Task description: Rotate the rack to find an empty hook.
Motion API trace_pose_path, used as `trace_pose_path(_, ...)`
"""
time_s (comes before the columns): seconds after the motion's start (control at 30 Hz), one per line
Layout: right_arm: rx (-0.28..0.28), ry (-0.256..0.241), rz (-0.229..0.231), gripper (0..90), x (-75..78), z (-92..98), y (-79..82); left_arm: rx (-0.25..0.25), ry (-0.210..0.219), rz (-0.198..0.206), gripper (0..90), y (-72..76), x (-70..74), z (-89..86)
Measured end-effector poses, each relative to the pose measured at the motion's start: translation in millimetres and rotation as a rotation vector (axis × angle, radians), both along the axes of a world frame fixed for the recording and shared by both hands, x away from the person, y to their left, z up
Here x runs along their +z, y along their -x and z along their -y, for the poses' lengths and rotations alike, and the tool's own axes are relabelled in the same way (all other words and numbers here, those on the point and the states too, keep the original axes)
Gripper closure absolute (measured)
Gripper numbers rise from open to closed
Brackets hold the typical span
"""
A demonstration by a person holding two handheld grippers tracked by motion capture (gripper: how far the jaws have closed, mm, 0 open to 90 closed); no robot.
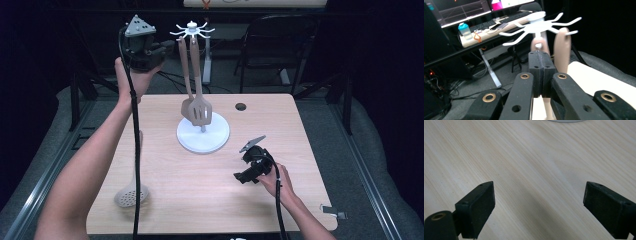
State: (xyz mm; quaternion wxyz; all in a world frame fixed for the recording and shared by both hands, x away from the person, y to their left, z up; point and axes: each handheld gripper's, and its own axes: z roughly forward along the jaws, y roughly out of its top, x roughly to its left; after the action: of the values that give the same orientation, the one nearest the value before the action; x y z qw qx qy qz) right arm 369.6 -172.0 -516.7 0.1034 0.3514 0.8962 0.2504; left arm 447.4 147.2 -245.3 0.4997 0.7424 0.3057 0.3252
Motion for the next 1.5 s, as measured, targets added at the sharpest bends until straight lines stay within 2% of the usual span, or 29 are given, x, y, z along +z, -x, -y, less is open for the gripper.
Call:
trace_pose_path(0.13, 0.001, 0.009, -0.005, 10.2, 1.0, -0.5, 0.3, -0.016, -0.010, 0.011, 90.0, 3.3, 3.3, 4.8)
trace_pose_path(0.3, -0.002, 0.003, -0.004, 10.2, 0.2, -0.7, 0.3, -0.014, -0.020, 0.012, 90.0, -0.8, 6.6, 11.1)
trace_pose_path(0.4, -0.001, 0.008, -0.003, 10.2, 0.5, -0.3, 0.1, -0.004, -0.027, 0.008, 90.0, -4.6, 7.3, 13.0)
trace_pose_path(0.6, -0.013, -0.024, 0.001, 10.3, -1.6, -0.6, 0.8, 0.015, -0.023, 0.002, 90.0, -10.9, 5.5, 12.8)
trace_pose_path(0.63, 0.001, 0.004, 0.000, 10.3, -0.1, 0.2, 0.0, 0.019, -0.023, 0.003, 90.0, -11.3, 5.2, 12.9)
trace_pose_path(1.17, -0.002, 0.013, 0.000, 10.6, 0.8, 0.1, 0.3, 0.066, -0.016, -0.011, 90.0, -23.8, 3.8, 11.9)
trace_pose_path(1.3, -0.011, -0.012, 0.006, 10.7, -1.2, 0.1, 0.7, 0.076, -0.012, -0.013, 90.0, -26.3, 4.0, 11.7)
trace_pose_path(1.37, -0.011, -0.011, 0.005, 10.7, -1.2, 0.1, 0.7, 0.080, -0.014, -0.013, 90.0, -27.2, 4.1, 11.2)
trace_pose_path(1.4, 0.000, 0.007, 0.000, 10.7, 0.3, 0.6, 0.2, 0.083, -0.015, -0.015, 90.0, -27.7, 4.3, 10.8)
trace_pose_path(1.47, -0.004, -0.006, -0.006, 10.7, 0.4, -0.3, 0.7, 0.087, -0.013, -0.017, 90.0, -29.1, 4.6, 10.3)
trace_pose_path(1.5, -0.002, 0.009, -0.005, 10.7, 0.7, 0.0, 0.5, 0.089, -0.010, -0.018, 90.0, -29.8, 4.5, 10.2)
